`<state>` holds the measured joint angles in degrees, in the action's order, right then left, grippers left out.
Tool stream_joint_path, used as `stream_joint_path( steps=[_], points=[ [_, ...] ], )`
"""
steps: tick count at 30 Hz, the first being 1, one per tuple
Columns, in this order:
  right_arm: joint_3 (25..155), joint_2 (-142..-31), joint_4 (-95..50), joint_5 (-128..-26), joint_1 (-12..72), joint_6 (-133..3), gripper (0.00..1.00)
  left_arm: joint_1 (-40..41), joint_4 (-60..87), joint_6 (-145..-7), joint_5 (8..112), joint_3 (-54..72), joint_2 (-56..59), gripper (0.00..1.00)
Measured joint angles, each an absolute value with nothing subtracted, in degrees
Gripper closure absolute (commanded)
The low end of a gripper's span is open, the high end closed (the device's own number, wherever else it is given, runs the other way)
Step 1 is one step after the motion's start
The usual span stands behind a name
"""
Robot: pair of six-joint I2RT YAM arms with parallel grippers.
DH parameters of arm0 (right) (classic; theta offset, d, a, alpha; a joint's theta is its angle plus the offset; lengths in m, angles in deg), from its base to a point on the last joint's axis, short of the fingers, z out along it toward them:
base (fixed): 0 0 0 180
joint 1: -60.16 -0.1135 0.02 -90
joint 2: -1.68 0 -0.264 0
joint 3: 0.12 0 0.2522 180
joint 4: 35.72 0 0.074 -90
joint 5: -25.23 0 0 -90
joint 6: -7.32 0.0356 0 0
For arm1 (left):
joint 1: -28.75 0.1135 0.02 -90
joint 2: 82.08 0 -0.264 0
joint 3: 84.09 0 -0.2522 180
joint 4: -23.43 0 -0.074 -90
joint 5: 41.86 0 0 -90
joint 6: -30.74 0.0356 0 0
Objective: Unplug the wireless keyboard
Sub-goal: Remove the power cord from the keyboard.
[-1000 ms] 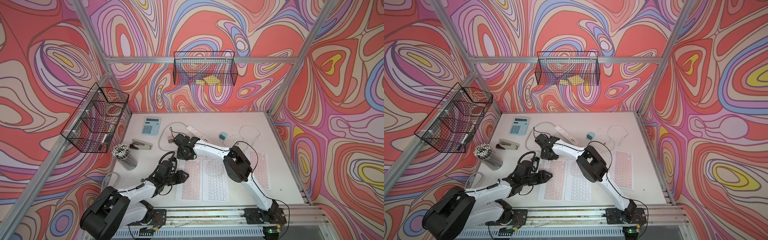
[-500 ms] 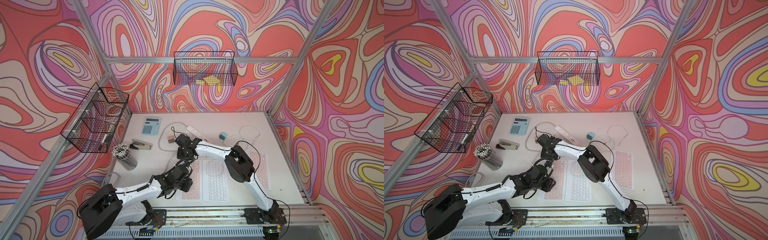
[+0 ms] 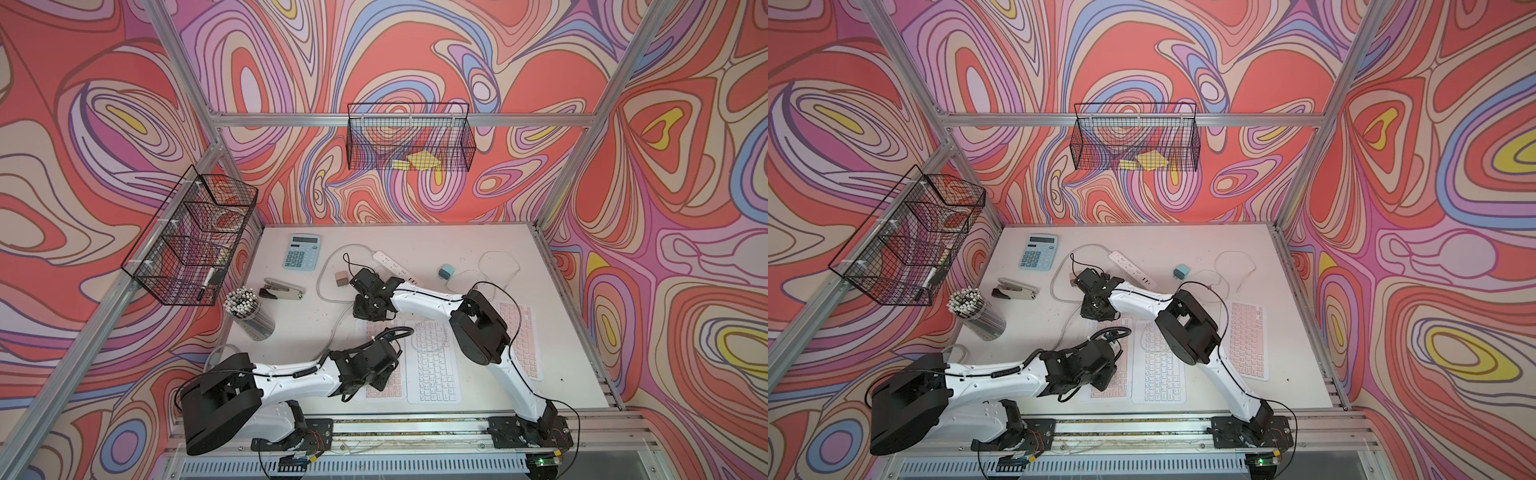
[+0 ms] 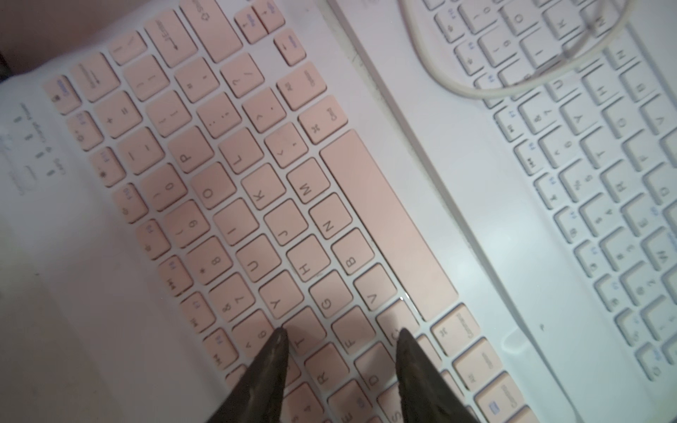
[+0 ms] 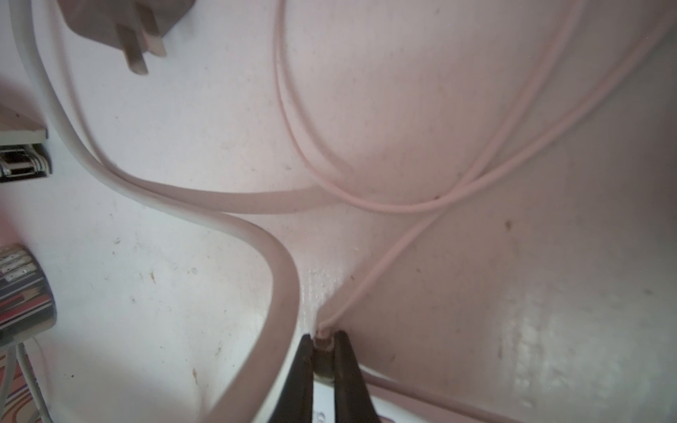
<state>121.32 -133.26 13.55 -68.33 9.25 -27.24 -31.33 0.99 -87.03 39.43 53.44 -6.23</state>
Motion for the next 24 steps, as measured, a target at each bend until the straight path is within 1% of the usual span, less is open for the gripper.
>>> stream_joint_path(
  steps=[4,12,19,24],
  points=[
    [121.8,-133.4,14.6,-67.5,9.2,-26.6,0.91,-31.7,-0.1,-88.1,39.0,52.1,-4.8,0.53],
    [125.0,-134.5,19.6,-66.2,10.6,-24.5,0.92,-33.2,-4.4,-89.5,36.8,45.2,2.3,0.54],
    [136.3,-140.0,30.1,-66.1,10.9,-22.5,0.92,-33.5,-0.4,-91.5,35.7,47.9,1.2,0.54],
    [142.0,-142.9,34.7,-66.0,11.0,-21.7,0.94,-33.6,4.8,-92.2,35.4,51.4,-0.7,0.54]
  ],
)
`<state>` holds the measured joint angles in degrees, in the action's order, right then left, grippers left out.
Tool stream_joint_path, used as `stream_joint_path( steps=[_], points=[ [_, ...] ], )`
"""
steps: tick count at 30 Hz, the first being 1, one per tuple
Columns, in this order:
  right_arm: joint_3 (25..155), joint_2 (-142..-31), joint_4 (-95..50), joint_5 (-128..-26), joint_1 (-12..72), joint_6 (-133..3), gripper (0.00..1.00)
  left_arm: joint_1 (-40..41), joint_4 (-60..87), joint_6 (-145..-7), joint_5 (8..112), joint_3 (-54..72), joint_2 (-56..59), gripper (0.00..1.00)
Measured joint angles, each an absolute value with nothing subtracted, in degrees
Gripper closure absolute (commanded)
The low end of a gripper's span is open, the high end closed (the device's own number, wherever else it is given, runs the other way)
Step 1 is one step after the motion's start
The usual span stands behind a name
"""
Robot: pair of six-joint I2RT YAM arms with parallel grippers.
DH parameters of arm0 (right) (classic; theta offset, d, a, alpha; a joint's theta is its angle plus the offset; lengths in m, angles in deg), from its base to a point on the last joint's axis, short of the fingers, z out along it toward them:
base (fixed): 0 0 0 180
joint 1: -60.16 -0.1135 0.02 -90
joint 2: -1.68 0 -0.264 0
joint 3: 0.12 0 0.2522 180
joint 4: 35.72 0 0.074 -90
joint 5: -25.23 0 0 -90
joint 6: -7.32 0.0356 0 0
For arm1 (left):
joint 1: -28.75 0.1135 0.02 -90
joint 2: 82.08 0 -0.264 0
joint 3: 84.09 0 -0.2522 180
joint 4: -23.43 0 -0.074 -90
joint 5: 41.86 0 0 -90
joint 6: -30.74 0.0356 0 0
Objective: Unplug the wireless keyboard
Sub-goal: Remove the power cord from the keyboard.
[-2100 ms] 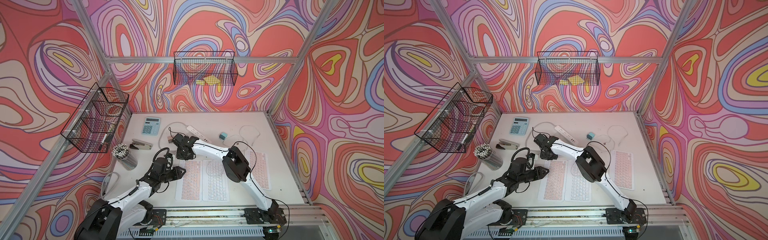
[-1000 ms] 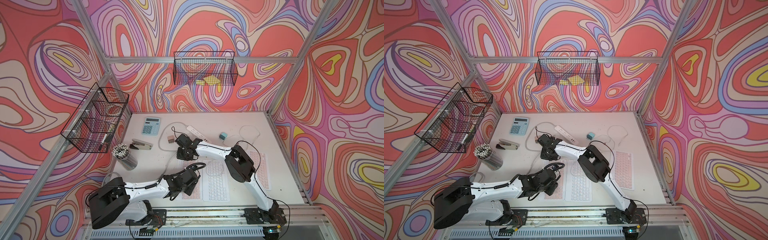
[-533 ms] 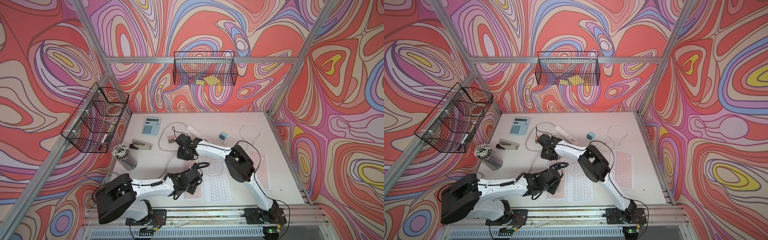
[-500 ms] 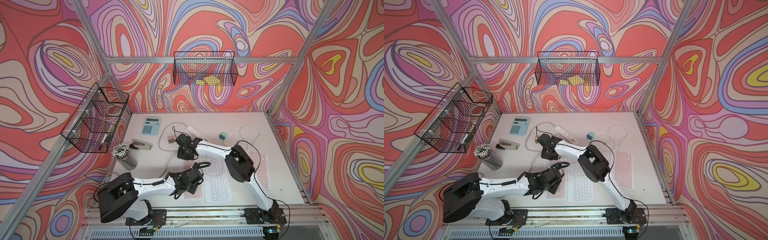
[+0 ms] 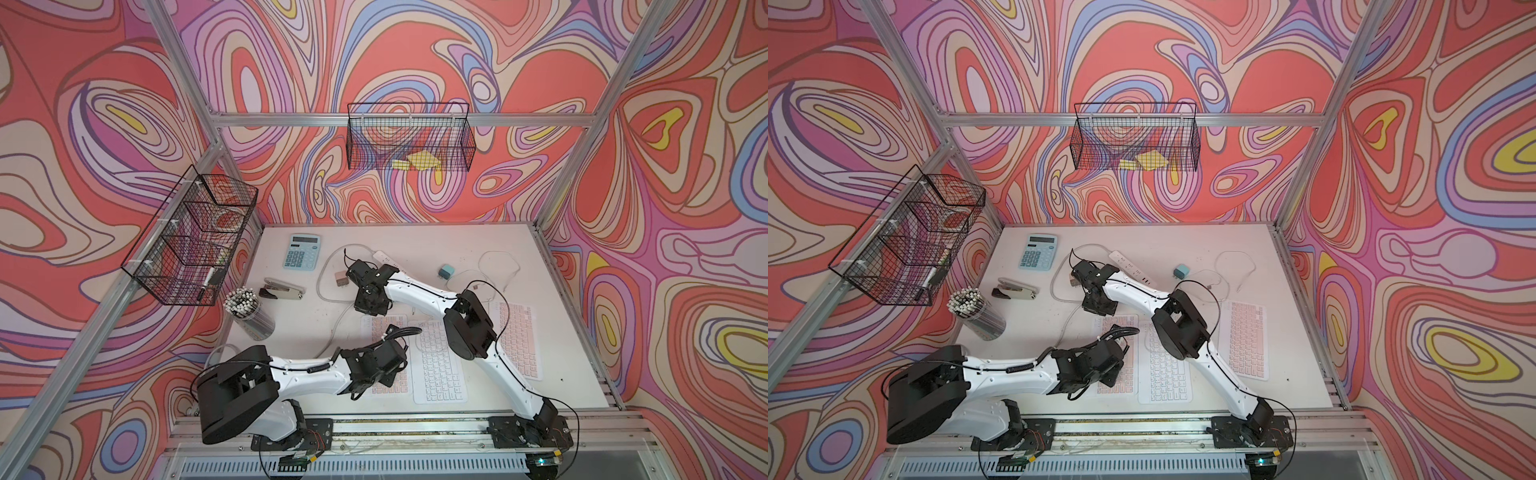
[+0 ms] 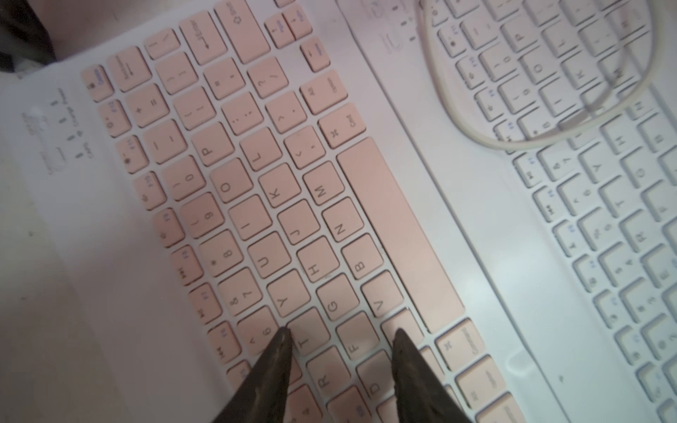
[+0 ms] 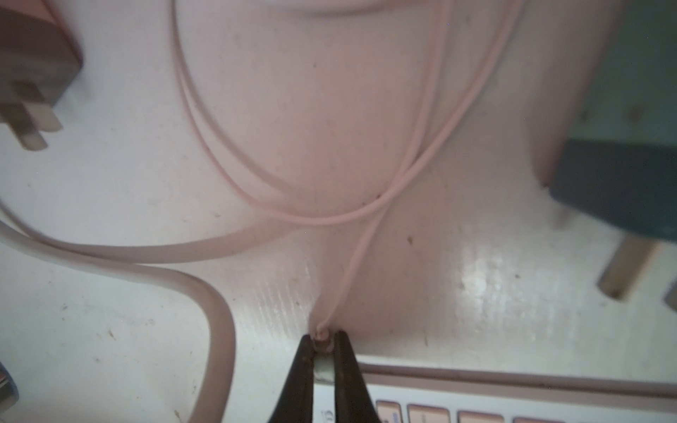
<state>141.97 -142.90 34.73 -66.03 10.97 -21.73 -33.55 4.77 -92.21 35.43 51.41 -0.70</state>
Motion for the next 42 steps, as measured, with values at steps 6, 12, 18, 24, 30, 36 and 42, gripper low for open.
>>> stream_joint_path(
  steps=[6,12,18,24,30,36,42],
  points=[
    [147.2,-145.5,38.4,-65.7,11.0,-21.0,0.94,-33.3,9.8,-92.6,35.3,53.6,-1.1,0.54],
    [147.0,-145.5,38.0,-66.2,11.3,-16.4,0.93,-32.7,12.9,-93.4,35.8,54.6,-1.1,0.54],
    [154.6,-149.2,43.0,-66.0,11.3,-20.1,0.99,-32.4,14.6,-93.7,36.2,54.9,-1.0,0.54],
    [158.5,-151.3,45.0,-62.1,9.7,-32.0,1.00,-32.1,15.4,-93.8,36.5,54.6,-0.3,0.54],
    [156.0,-150.2,42.7,-57.9,8.4,-40.9,1.00,-32.0,15.3,-94.0,36.8,54.0,0.5,0.54],
    [152.2,-148.4,37.3,-56.7,8.1,-42.3,1.00,-32.0,15.3,-94.1,38.0,53.7,0.5,0.56],
    [151.1,-148.8,30.6,-56.6,9.9,-36.5,1.00,-32.0,15.3,-94.3,40.9,53.3,0.6,0.56]
  ],
)
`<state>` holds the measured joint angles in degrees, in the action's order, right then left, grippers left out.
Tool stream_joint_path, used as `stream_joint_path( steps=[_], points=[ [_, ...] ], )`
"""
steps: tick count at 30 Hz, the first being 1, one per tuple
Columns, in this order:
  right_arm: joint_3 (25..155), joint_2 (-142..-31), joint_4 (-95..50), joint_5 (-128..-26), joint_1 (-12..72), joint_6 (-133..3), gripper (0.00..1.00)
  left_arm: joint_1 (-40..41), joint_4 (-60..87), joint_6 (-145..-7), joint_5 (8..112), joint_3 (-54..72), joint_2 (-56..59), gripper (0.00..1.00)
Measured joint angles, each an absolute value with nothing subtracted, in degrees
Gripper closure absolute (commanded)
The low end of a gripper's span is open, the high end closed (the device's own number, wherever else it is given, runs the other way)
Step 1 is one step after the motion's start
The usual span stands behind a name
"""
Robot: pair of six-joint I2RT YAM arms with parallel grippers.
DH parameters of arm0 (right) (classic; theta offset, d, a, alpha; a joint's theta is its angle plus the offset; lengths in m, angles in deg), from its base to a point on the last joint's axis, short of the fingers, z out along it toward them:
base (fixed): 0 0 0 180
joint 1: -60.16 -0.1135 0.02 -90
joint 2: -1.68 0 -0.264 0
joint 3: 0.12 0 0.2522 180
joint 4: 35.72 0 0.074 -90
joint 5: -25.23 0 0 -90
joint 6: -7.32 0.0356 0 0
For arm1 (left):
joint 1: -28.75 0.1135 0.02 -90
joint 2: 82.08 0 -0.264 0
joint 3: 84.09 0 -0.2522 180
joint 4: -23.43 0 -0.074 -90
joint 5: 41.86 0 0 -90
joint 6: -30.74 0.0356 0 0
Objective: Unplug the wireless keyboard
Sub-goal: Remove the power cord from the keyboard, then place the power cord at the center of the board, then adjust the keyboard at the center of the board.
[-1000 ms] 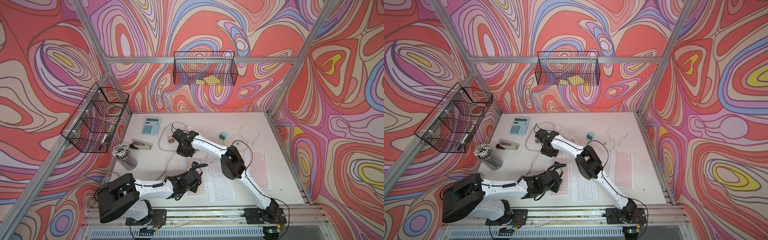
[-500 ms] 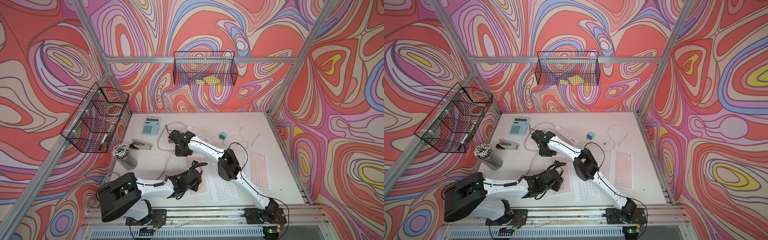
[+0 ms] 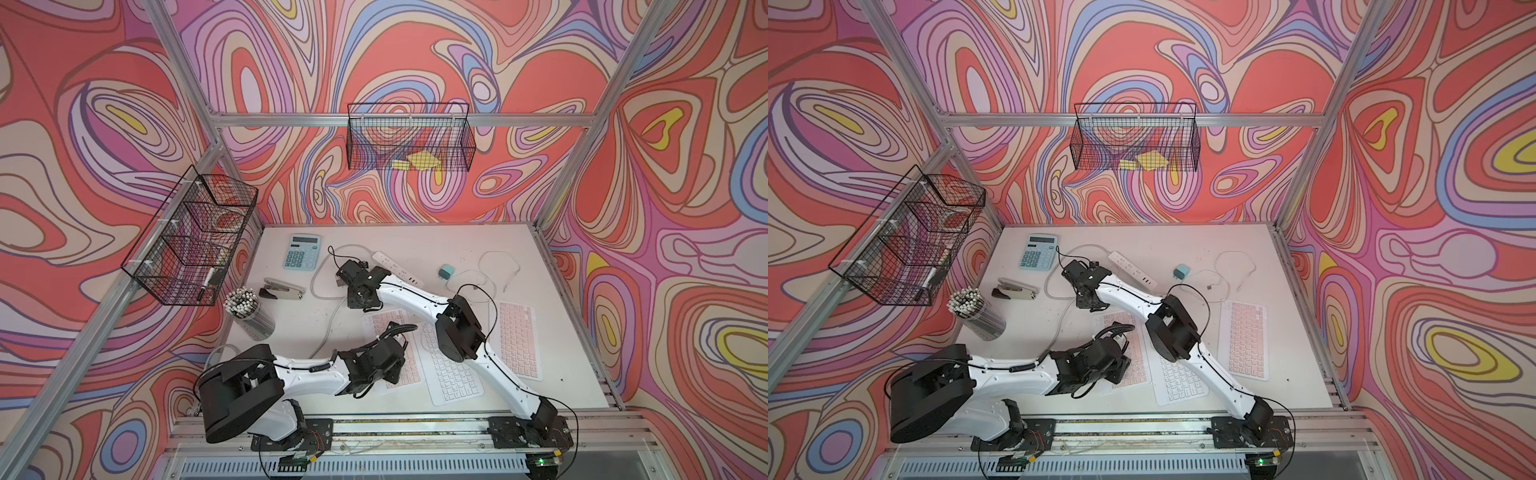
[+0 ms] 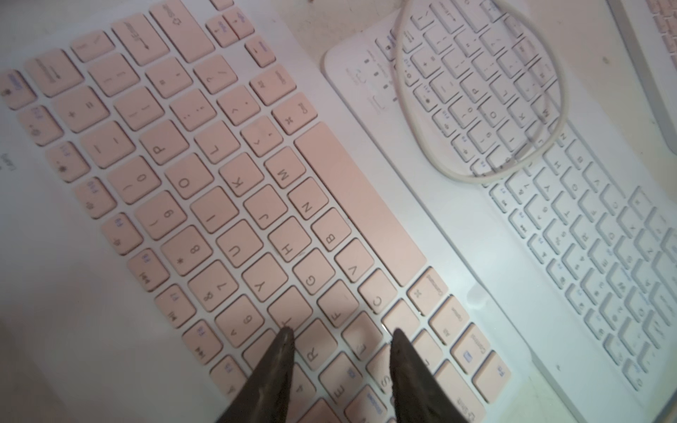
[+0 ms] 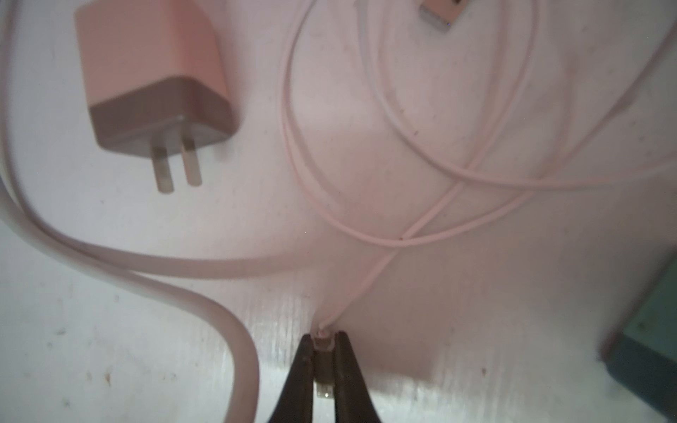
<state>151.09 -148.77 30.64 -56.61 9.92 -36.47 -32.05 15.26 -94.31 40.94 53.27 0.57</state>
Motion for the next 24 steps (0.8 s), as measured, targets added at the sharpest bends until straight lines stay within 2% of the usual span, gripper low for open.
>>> stream_joint_path(
  steps=[6,11,18,24],
  points=[
    [150.8,-148.8,29.0,-55.9,12.0,-35.3,1.00,-32.0,14.9,-94.5,42.4,52.9,0.6,0.55],
    [148.6,-147.7,28.5,-56.1,12.7,-36.6,0.95,-31.8,13.9,-95.3,42.8,52.5,0.5,0.55],
    [137.1,-140.8,26.1,-58.0,13.8,-38.3,0.73,-29.8,7.5,-96.6,43.8,50.4,-0.7,0.55],
    [126.7,-134.9,20.1,-62.4,15.5,-38.8,0.61,-28.7,0.1,-96.6,44.0,47.1,-0.1,0.55]
  ],
)
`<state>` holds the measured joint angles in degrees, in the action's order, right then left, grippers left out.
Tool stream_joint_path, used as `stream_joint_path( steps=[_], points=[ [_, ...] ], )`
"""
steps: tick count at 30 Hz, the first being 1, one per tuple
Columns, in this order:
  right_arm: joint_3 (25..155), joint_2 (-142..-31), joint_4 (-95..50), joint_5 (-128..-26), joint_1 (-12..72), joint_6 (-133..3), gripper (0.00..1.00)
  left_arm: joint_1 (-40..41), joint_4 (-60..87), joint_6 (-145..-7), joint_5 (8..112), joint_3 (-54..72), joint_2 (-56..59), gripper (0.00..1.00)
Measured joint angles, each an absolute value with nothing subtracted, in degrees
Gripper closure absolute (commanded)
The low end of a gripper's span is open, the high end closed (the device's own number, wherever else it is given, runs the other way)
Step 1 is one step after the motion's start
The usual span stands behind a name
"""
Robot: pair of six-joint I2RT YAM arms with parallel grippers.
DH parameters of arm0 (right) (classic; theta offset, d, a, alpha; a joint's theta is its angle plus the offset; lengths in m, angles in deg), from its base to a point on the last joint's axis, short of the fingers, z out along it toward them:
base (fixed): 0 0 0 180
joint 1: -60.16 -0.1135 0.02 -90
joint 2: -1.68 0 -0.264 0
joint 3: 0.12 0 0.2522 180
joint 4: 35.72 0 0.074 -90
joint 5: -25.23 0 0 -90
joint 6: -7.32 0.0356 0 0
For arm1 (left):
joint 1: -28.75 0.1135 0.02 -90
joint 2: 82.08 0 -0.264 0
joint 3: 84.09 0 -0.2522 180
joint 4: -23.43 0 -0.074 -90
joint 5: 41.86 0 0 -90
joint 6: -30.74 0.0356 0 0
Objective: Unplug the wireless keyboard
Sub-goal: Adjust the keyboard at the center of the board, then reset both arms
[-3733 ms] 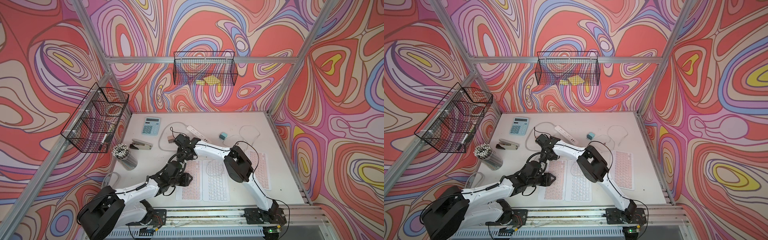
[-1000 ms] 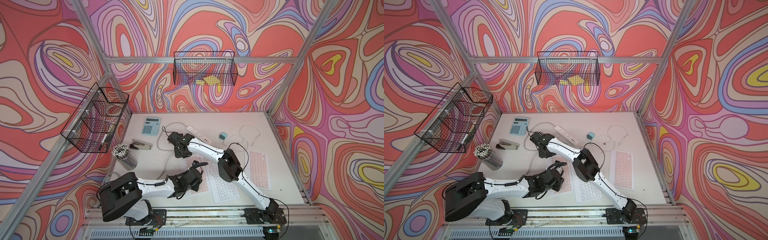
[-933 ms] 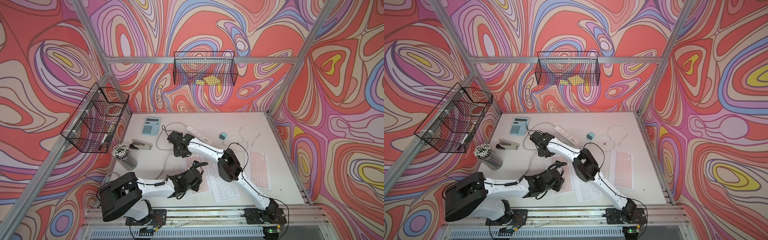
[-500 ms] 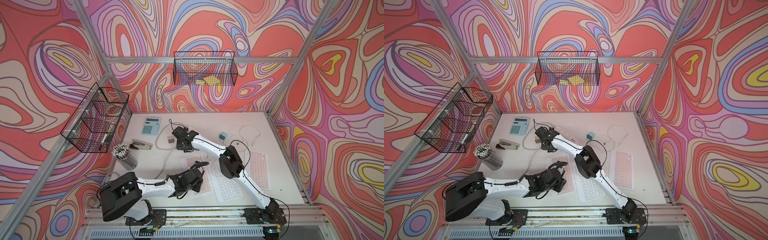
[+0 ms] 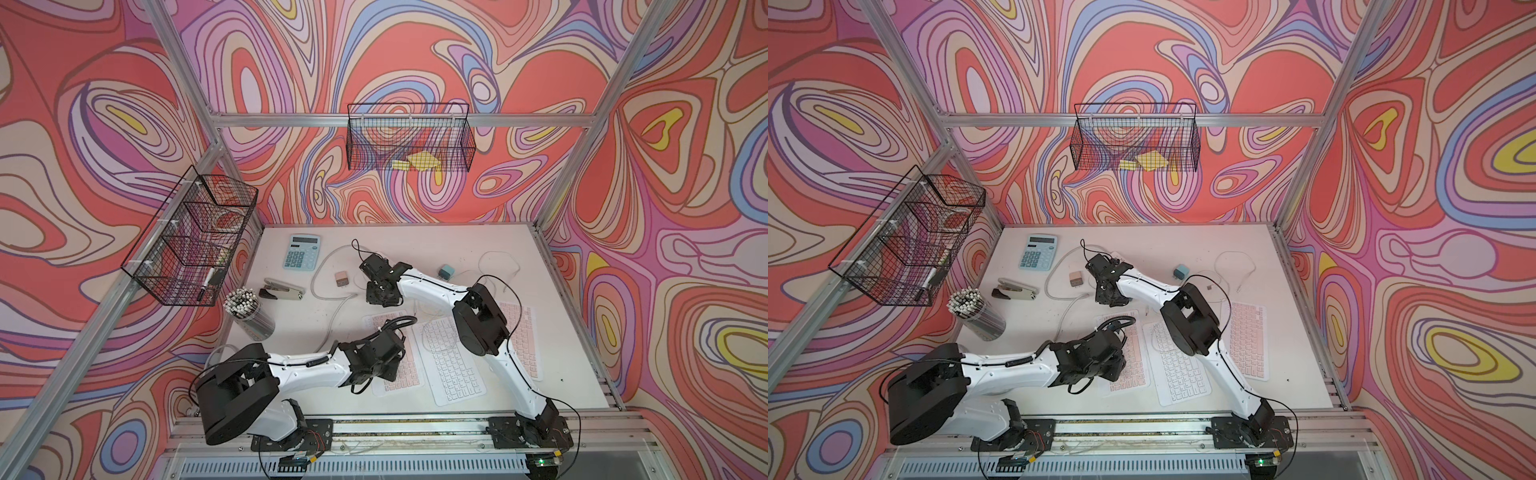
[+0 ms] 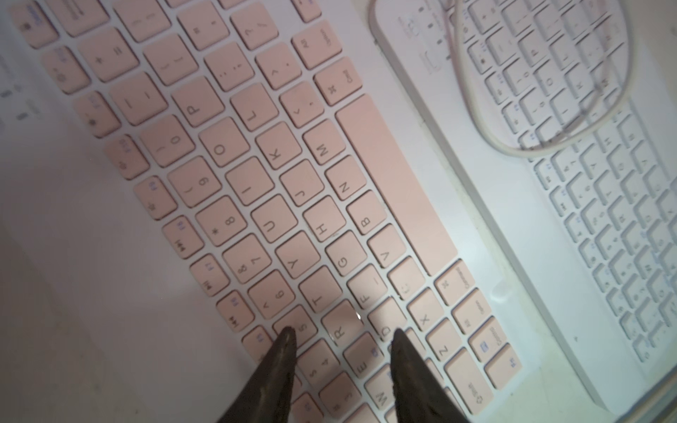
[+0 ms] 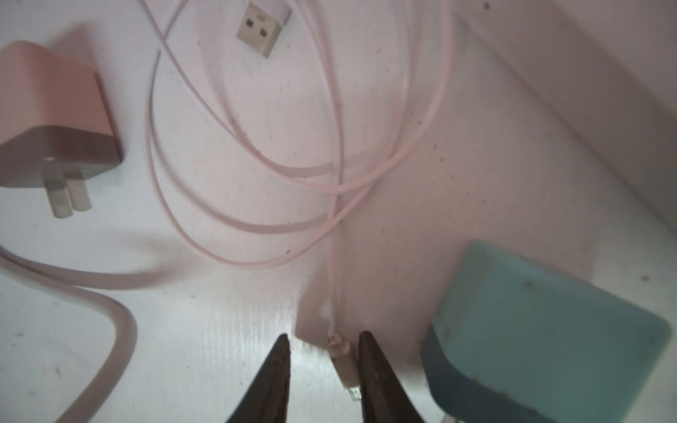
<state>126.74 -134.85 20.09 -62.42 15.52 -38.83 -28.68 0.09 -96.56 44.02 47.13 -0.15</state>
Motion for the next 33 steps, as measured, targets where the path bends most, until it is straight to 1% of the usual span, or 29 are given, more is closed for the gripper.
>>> stream_joint_path(
  steps=[2,7,15,21,24,26,27,28,29,30,33],
  points=[
    [124.0,-133.2,17.9,-64.7,16.6,-39.0,0.57,-28.5,-2.2,-96.6,43.9,45.9,0.4,0.55],
    [118.1,-128.3,12.5,-68.7,19.5,-40.3,0.56,-27.2,-8.7,-96.6,43.2,44.6,-0.4,0.55],
    [102.0,-113.7,2.3,-73.8,23.8,-41.7,0.56,-21.3,-23.0,-94.4,41.6,42.2,-4.5,0.54],
    [91.8,-104.9,-2.3,-74.8,28.7,-44.4,0.55,-17.8,-24.5,-92.0,42.7,34.8,-7.1,0.52],
    [87.1,-100.8,-3.7,-75.3,32.1,-46.1,0.53,-14.0,-24.4,-90.9,43.9,32.4,-9.0,0.50],
    [84.3,-98.1,-4.4,-75.7,35.0,-47.6,0.49,-10.7,-24.4,-90.3,44.7,31.5,-10.6,0.45],
    [83.2,-97.0,-4.7,-75.8,36.3,-48.3,0.46,-9.4,-24.3,-89.8,44.9,31.3,-11.4,0.41],
    [82.1,-95.8,-5.1,-75.8,37.8,-49.4,0.44,-7.9,-24.0,-89.4,45.0,31.2,-12.2,0.35],
    [80.9,-94.5,-5.6,-75.5,39.3,-50.7,0.43,-6.7,-23.6,-88.8,45.0,31.2,-13.1,0.26],
    [80.1,-93.5,-6.0,-75.2,40.4,-52.0,0.41,-5.8,-23.3,-88.3,45.0,31.2,-13.8,0.22],
    [77.8,-90.3,-7.3,-72.8,43.2,-56.1,0.35,-3.2,-21.7,-86.3,44.1,31.2,-15.7,0.14]
  ],
)
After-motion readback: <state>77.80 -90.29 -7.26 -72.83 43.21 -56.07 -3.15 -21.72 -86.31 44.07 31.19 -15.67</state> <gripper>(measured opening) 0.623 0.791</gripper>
